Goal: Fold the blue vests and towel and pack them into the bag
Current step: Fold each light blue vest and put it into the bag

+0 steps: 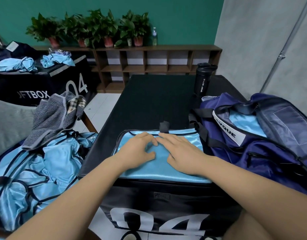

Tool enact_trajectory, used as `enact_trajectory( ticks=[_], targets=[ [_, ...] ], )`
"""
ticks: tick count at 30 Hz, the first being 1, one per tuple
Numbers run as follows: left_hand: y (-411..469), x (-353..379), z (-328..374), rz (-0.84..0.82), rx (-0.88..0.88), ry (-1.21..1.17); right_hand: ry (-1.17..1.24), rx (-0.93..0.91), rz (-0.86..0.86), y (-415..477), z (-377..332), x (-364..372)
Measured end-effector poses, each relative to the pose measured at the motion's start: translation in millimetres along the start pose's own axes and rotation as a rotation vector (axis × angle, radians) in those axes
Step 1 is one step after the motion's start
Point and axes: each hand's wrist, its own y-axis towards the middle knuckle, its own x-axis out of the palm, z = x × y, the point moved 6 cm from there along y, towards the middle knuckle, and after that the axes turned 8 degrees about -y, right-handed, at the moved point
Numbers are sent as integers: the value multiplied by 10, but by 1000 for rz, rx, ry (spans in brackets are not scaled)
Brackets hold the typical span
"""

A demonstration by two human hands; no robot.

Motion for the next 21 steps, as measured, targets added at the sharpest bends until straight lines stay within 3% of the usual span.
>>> enact_trajectory(
  ticks=[12,21],
  targets=[
    [-55,-133,-293,-53,-186,139,73,200,-55,-3,285,-3],
    [-245,-609,-576,98,-336,56,94,204,64,-285,359,-424]
  ],
)
